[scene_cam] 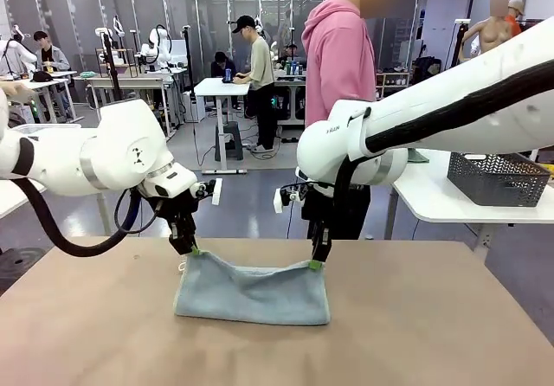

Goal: Fold the towels and place them in the basket.
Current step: When a person lays out a Towel with hook on the table, fold it in half twice.

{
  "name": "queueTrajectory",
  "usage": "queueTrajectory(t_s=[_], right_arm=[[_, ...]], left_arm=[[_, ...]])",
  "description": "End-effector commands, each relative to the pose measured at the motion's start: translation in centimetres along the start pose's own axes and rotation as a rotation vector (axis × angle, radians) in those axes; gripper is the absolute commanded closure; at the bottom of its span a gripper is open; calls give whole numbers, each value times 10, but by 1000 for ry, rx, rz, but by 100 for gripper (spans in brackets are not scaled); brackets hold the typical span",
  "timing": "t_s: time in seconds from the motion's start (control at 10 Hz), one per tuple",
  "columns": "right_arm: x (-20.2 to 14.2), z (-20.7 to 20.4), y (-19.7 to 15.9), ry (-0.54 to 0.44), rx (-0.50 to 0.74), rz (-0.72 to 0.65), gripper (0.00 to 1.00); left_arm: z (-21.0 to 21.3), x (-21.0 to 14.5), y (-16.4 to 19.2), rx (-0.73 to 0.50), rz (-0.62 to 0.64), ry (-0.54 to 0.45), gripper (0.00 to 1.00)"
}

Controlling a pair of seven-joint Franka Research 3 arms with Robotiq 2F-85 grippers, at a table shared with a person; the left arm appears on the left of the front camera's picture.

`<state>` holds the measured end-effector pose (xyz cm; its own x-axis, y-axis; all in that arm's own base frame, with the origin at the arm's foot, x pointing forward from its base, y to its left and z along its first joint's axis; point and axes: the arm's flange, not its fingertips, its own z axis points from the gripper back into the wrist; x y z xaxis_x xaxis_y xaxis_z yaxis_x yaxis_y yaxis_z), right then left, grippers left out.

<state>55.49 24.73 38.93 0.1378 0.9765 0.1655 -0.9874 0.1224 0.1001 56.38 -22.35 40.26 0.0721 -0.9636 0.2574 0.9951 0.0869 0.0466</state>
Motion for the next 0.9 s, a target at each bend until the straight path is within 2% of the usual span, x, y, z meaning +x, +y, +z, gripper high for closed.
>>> queueTrajectory(t_s=[0.0,0.2,0.3,0.5,0.7,0.8], right_arm=[[8,0,-31,21,21,-3,89],[13,-7,-54,3,-13,17,89],[16,-13,-60,4,-32,24,89],[21,-20,-70,-9,-65,5,89],[23,-27,-80,22,-85,-40,89],[24,-31,-83,32,-91,-47,89]], left_arm=[[-4,9,25,-33,-30,19,90],[-17,8,44,-34,-95,30,90],[-21,9,49,-20,-89,41,90],[-27,4,59,21,-7,62,90],[-33,-1,63,57,38,119,90],[-36,-3,66,63,59,114,90]])
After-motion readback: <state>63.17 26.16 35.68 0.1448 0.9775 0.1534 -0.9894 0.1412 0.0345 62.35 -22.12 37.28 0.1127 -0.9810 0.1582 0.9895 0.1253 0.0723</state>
